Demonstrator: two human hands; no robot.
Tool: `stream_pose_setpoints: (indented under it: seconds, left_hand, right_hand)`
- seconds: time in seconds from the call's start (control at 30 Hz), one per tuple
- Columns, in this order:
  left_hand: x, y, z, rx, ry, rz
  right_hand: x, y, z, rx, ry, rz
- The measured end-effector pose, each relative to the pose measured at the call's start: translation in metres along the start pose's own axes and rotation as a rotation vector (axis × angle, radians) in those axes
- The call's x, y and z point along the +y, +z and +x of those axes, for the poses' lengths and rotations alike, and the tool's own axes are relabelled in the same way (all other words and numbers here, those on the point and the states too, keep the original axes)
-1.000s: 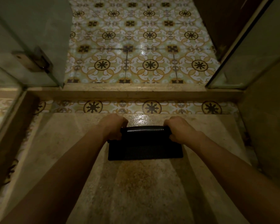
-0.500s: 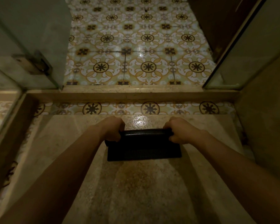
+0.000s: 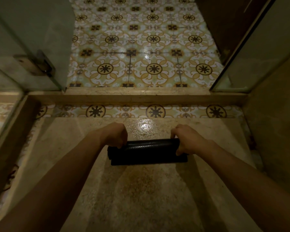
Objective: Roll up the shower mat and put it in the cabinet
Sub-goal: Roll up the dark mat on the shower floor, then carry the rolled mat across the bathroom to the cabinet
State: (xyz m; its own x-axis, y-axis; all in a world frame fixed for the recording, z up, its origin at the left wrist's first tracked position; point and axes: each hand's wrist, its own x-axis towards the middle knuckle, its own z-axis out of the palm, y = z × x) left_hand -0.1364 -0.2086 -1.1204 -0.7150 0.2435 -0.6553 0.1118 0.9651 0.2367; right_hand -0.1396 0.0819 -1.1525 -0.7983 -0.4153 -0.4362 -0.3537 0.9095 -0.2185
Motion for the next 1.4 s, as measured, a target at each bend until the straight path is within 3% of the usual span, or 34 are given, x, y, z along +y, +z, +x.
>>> stream_pose_setpoints:
  seconds: [0.17,0.57,0.7,0.83,1.0,1.1,1.23,1.4]
  left_hand:
    - [-0.011,0.004,0.0,0.015,-0.009,-0.108]
    - [-0.01,0.036,0.009,-0.149,-0.046,0.044]
    - [-0.014,0.05,0.008,-0.129,-0.027,0.04]
    - [-0.007,0.063,-0.006,-0.099,0.003,0.066]
    - [0.006,0.078,-0.04,0.034,0.094,0.258]
    - [0.009,0.038,-0.068,0.132,0.083,0.274]
    - [0.015,-0.072,-0.137,0.206,0.103,0.113]
    - [0.035,-0.217,-0.238,0.237,0.07,0.135]
  right_hand:
    - [0.007,-0.002,0.0,-0.095,0.007,0.078]
    - [0.005,0.014,0.005,-0.218,-0.005,-0.074]
    - [0.008,0.023,0.0,-0.218,0.012,-0.086]
    - [-0.002,0.027,-0.008,-0.159,-0.016,-0.265]
    - [-0.022,0.029,-0.045,-0.097,-0.034,-0.254]
    - [-0.038,-0.01,-0.071,-0.066,0.049,-0.187]
    - [-0.073,-0.123,-0.107,-0.065,0.22,0.07]
    - [-0.118,-0.279,-0.15,-0.006,0.195,0.056]
